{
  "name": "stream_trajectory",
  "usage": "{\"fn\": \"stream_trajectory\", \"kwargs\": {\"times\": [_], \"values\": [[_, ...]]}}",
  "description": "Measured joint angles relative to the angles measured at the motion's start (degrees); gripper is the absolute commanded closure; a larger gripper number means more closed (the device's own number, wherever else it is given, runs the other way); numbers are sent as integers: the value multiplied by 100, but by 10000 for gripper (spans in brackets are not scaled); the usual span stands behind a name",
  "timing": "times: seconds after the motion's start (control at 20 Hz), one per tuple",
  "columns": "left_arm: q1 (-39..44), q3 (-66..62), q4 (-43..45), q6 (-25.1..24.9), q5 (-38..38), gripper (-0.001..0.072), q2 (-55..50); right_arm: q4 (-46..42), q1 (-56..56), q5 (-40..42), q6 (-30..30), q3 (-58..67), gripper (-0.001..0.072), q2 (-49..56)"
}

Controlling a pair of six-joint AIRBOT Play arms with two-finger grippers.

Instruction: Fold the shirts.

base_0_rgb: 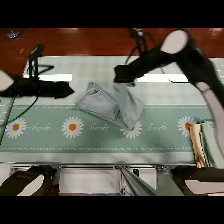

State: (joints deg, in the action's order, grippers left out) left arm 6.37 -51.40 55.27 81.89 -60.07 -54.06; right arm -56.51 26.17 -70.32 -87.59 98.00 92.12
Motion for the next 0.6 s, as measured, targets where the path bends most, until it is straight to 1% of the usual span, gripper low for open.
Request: {"fn": "stream_trajectory", "kwargs": {"times": [0.15,0.2,0.25,0.3,0.45,0.5,0.6], "values": [[22,1163,-306,-9,232,692,774,85,365,39,-107,1034,686,1163],[44,1434,-385,-15,308,692,907,146,450,68,-149,1281,593,1469],[76,1685,-463,-20,437,691,1001,264,516,122,-190,1469,295,1733],[101,1871,-520,-20,509,692,1047,415,560,190,-205,1613,83,1969],[127,2201,-610,-22,850,691,1078,861,487,208,-216,1845,86,2319],[131,2258,-645,-22,973,691,1073,960,356,85,-201,1882,86,2317],[136,2326,-656,-22,1117,692,1067,1073,-46,-413,-149,1930,87,2144]]}}
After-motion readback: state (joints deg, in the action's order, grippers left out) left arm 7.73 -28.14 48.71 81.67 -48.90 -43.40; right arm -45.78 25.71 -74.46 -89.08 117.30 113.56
